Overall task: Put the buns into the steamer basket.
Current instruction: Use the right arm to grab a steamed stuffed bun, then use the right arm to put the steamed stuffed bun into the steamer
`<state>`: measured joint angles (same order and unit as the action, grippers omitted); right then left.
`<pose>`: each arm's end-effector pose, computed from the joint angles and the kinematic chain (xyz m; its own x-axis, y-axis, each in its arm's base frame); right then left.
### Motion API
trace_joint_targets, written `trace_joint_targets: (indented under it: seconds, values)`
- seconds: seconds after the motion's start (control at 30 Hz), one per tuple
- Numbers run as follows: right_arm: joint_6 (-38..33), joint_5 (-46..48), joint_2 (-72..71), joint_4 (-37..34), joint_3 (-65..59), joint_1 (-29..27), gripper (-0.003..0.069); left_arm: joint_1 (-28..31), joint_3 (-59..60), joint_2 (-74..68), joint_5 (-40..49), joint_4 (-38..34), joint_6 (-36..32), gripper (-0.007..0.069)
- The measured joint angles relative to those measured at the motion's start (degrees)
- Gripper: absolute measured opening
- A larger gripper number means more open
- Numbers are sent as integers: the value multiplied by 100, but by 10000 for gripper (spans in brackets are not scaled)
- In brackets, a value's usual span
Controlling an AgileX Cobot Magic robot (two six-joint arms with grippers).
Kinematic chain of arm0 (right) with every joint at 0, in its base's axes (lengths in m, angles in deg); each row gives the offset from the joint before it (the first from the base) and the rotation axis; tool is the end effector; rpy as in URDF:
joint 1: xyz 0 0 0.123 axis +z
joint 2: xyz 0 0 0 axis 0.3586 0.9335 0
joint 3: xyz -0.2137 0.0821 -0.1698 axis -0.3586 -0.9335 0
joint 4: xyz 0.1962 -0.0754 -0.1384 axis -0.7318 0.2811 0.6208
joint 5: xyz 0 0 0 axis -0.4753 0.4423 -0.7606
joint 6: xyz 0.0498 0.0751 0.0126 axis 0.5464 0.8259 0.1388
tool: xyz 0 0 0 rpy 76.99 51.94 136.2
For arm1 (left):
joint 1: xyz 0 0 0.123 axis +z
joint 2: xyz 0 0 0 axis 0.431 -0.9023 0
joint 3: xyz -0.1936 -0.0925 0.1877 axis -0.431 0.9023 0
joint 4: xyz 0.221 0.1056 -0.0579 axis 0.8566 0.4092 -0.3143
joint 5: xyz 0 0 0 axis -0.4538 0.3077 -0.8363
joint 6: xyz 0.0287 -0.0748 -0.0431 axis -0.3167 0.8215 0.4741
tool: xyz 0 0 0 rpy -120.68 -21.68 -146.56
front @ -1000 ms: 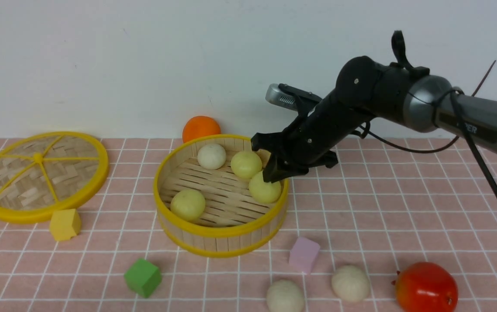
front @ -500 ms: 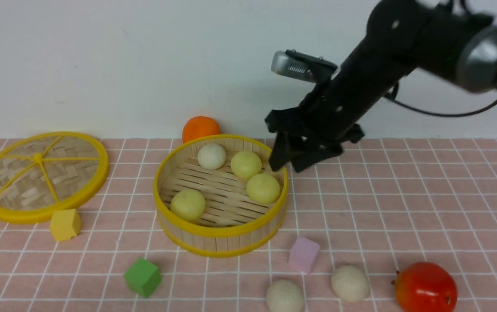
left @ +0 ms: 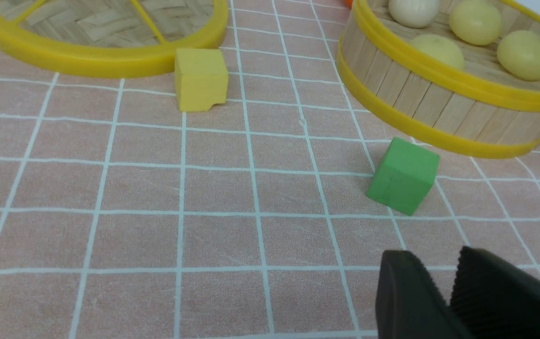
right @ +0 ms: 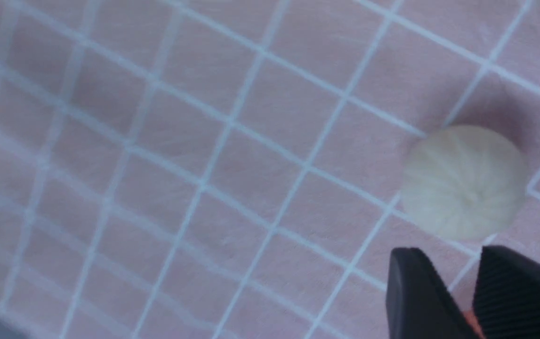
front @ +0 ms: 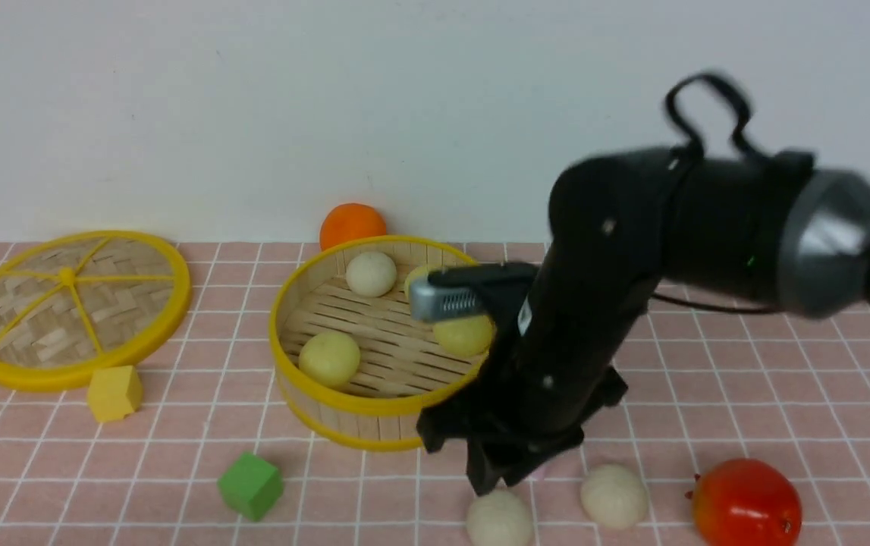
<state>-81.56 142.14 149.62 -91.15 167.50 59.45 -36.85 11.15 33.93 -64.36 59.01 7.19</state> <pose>0.2813 0.2487 0.2318 -0.8983 -0.4030 -0.1752 -0.4373 0.8594 0.2649 0.0514 -0.0119 0.1747 -0.3243 -0.2219 -0.9195 0.1261 0.9533 -0.2745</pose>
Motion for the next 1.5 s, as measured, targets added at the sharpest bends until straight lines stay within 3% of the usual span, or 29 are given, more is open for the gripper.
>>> trace_joint_targets:
  seconds: [0.57, 0.77, 0.9, 1.5]
  values:
    - [142, -296, 766, 493, -18, 14, 246, 0, 0, 0, 0, 0, 0, 223]
    - [99, -432, 773, 470, -18, 14, 160, 0, 0, 0, 0, 0, 0, 232]
    - [9, -456, 773, 386, -18, 14, 18, 0, 0, 0, 0, 0, 0, 237]
    - [-527, -84, 364, 189, 748, 1, 15, 0, 0, 0, 0, 0, 0, 237]
